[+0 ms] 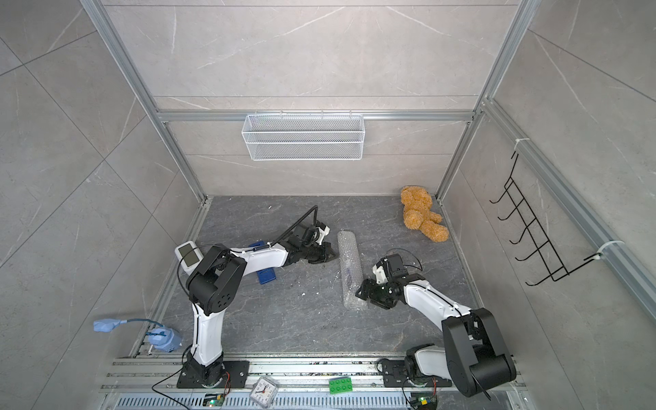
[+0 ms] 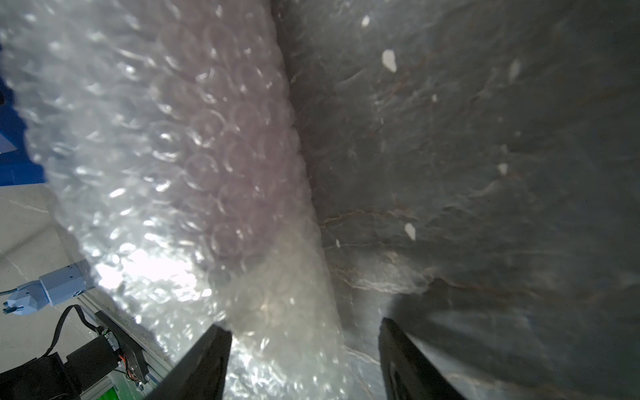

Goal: Wrap wine bottles in bubble wrap
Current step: Stick the tape on the bubble wrap.

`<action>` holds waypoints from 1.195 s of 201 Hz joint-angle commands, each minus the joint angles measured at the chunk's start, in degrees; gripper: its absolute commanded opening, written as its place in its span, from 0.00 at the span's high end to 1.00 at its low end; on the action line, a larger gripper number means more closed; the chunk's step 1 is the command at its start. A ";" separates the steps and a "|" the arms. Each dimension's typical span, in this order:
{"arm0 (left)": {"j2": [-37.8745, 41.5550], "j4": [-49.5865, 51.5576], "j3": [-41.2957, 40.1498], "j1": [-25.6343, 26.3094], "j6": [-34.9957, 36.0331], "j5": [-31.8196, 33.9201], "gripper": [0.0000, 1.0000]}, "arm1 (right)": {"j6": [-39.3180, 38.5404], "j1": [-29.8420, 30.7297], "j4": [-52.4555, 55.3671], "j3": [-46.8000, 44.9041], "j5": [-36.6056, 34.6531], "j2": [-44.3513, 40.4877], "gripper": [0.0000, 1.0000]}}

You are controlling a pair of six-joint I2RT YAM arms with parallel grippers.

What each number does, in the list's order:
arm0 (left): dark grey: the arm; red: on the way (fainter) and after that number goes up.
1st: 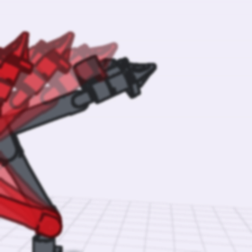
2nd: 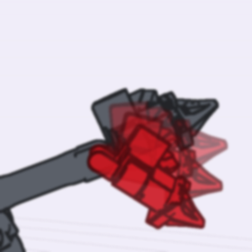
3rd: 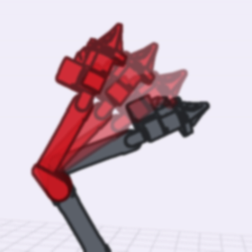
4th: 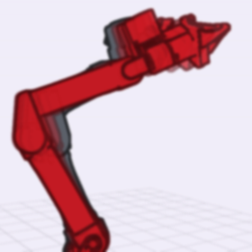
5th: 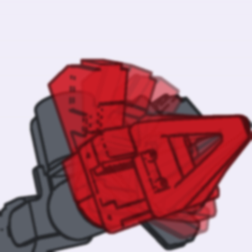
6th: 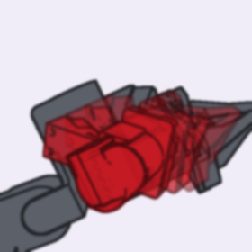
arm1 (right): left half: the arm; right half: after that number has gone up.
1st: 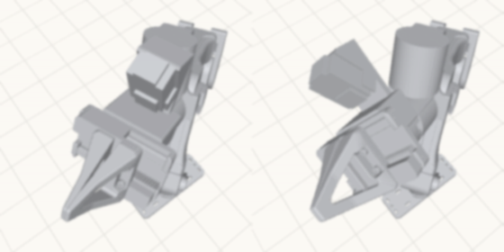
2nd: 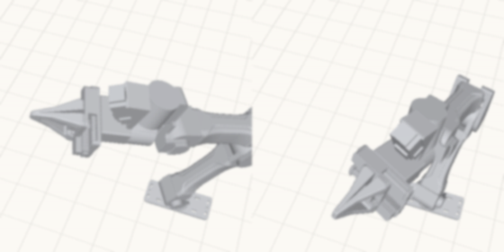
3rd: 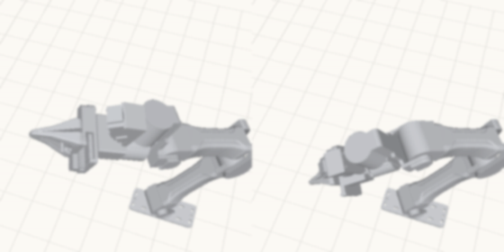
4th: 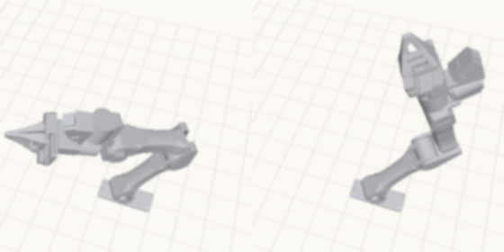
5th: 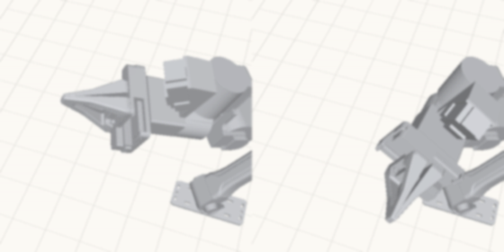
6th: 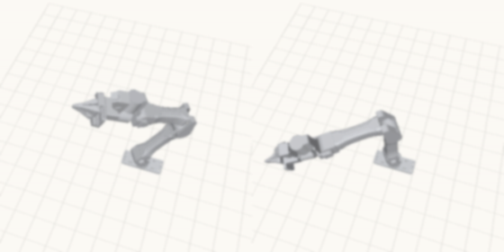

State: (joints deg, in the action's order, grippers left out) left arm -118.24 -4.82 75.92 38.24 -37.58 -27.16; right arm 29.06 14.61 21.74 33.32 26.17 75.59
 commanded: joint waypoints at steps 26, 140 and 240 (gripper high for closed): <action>-4.04 -0.54 4.18 -0.09 -0.23 -1.41 0.92 | -1.02 0.55 0.24 1.15 -0.80 0.83 0.32; -10.08 -6.26 8.92 -0.08 -3.46 -5.34 0.93 | -1.54 0.72 0.65 2.87 0.02 0.94 0.32; -3.36 10.22 10.36 -2.58 7.34 -4.56 0.85 | -8.44 0.76 26.15 19.59 -14.51 -10.47 0.31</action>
State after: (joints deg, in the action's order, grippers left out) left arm -127.74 -2.09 86.63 37.28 -36.58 -32.23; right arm 24.25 15.05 37.28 49.08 18.79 68.25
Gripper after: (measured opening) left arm 0.136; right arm 0.691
